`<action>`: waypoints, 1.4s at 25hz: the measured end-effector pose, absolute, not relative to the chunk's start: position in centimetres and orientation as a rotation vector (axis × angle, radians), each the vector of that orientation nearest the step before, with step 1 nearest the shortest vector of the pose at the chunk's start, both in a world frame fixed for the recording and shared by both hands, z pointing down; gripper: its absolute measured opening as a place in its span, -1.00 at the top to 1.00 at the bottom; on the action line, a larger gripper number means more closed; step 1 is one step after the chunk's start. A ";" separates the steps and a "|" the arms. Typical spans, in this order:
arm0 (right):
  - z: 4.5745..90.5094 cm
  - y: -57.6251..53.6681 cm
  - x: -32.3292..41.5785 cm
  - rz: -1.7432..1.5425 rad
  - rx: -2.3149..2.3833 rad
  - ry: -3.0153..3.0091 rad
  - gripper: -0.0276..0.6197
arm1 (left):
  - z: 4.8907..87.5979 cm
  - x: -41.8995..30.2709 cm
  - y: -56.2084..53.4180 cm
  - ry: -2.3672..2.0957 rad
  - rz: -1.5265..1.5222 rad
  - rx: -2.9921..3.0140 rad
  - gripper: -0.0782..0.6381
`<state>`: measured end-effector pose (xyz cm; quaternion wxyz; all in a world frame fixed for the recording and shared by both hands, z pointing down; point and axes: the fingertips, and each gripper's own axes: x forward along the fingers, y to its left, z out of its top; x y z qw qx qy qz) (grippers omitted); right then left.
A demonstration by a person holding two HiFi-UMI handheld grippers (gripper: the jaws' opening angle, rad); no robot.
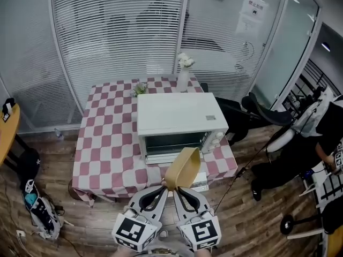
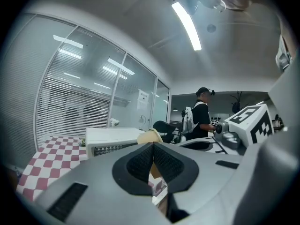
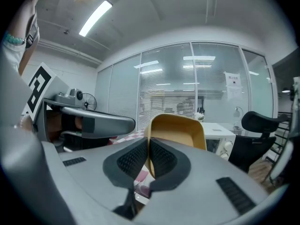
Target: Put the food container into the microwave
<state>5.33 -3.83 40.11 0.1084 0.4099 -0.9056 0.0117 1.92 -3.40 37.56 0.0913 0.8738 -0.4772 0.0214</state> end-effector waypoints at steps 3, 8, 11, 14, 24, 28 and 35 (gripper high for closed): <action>40.6 -5.9 5.6 0.055 1.230 -2.647 0.90 | 37.5 1.9 -5.9 -1.395 0.071 2.617 0.75; 41.2 -8.6 5.7 0.070 1.260 -2.623 0.90 | 37.4 2.2 -9.3 -1.351 0.090 2.644 0.75; 41.4 -9.9 6.1 0.080 1.286 -2.608 0.90 | 37.8 2.6 -10.6 -1.318 0.101 2.652 0.75; 42.1 -11.1 6.5 0.100 1.303 -2.585 0.90 | 38.2 2.8 -11.9 -1.291 0.107 2.655 0.75; 45.3 -14.7 7.1 0.206 1.354 -2.476 0.90 | 39.4 4.0 -16.0 -1.156 0.151 2.695 0.75; 46.7 -16.3 6.8 0.234 1.371 -2.445 0.90 | 39.7 4.3 -17.5 -1.086 0.162 2.731 0.75; 49.0 -17.9 6.4 0.281 1.389 -2.369 0.90 | 40.2 3.2 -19.3 -1.043 0.182 2.758 0.75</action>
